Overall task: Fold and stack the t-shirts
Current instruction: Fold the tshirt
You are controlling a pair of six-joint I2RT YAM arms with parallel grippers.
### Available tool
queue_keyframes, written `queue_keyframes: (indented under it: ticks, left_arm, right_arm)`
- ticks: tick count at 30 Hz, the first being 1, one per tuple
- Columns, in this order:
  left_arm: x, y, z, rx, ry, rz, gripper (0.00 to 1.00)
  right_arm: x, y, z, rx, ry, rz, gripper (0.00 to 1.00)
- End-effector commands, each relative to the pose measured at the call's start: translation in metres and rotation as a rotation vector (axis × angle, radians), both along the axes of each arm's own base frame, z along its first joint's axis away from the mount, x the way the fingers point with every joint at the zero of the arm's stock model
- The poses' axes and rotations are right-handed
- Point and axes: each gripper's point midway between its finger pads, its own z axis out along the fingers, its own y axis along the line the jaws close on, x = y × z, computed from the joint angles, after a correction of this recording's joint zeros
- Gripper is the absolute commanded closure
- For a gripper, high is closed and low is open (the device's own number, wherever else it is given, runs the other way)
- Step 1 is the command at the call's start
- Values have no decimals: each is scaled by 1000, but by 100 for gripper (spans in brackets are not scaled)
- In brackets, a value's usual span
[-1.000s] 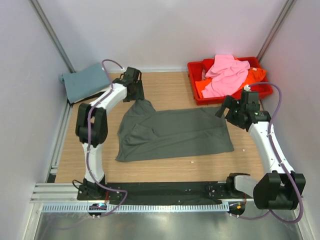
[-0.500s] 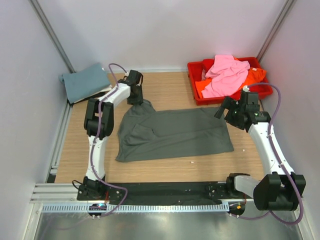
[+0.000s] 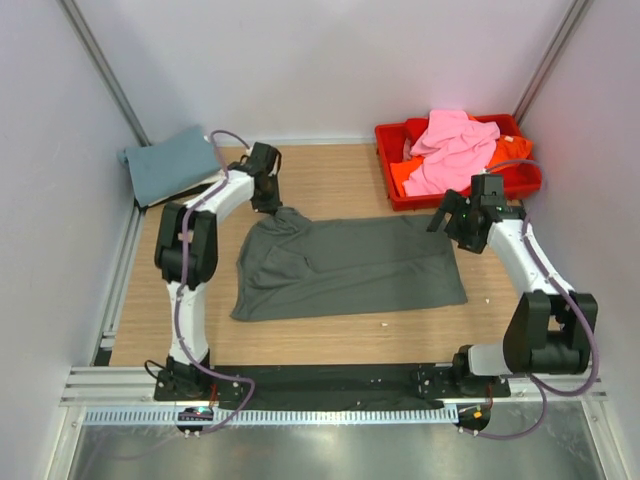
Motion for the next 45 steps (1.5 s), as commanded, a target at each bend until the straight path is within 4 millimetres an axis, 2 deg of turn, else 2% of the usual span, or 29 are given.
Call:
queue_keyframes:
  ticks: [1,4,5,7,8,12,14,15,21,26,29,30,31,34,38,41,45]
  left_arm:
    - [-12,2,77,-48,-150,17,100]
    - [-24,3,90,-62,-164,8,100]
    - [-30,2,85,-61,-152,1,100]
    - [-37,-1,81,-47,-141,-16,100]
    - [-40,-4,80,-35,-140,-25,100]
    - [-46,-16,78,-32,-131,-57,100]
    - [-48,-20,79,-26,-134,-66,100]
    - [-50,-20,81,-23,-135,-66,100]
    - [-54,-23,82,-12,-127,-85,100]
    - [-57,-23,81,0,-120,-89,100]
    - [-57,-25,80,-2,-119,-90,100]
    - [-57,-25,80,-1,-118,-90,100]
    - [-56,-26,80,-3,-119,-90,100]
    - [-56,-28,77,1,-114,-92,100]
    - [-57,-34,76,-5,-108,-98,100]
    - [-58,-38,84,-6,-118,-108,100]
    - [-55,-39,105,2,-149,-115,100]
  right_arm:
    - [47,-20,0,-17,-74,-74,8]
    - [72,-24,-10,7,-104,-83,14]
    - [78,-23,-23,15,-85,-78,15]
    - [91,-23,-29,26,-106,-76,17]
    - [95,-23,-39,27,-91,-78,17]
    - [120,-27,-54,36,-135,-85,19]
    - [128,-28,-61,39,-146,-83,20]
    - [132,-29,-72,39,-139,-85,21]
    - [154,-35,-86,56,-164,-87,25]
    - [152,-28,-100,95,-136,-65,35]
    - [143,-17,-109,151,-126,-51,51]
    - [146,-15,-107,160,-149,-48,53]
    - [140,-12,-112,173,-140,-45,55]
    - [139,-8,-114,190,-144,-34,64]
    - [143,-8,-108,185,-157,-21,99]
    - [143,-9,-95,177,-174,-22,99]
    - [138,-14,-66,144,-205,-25,98]
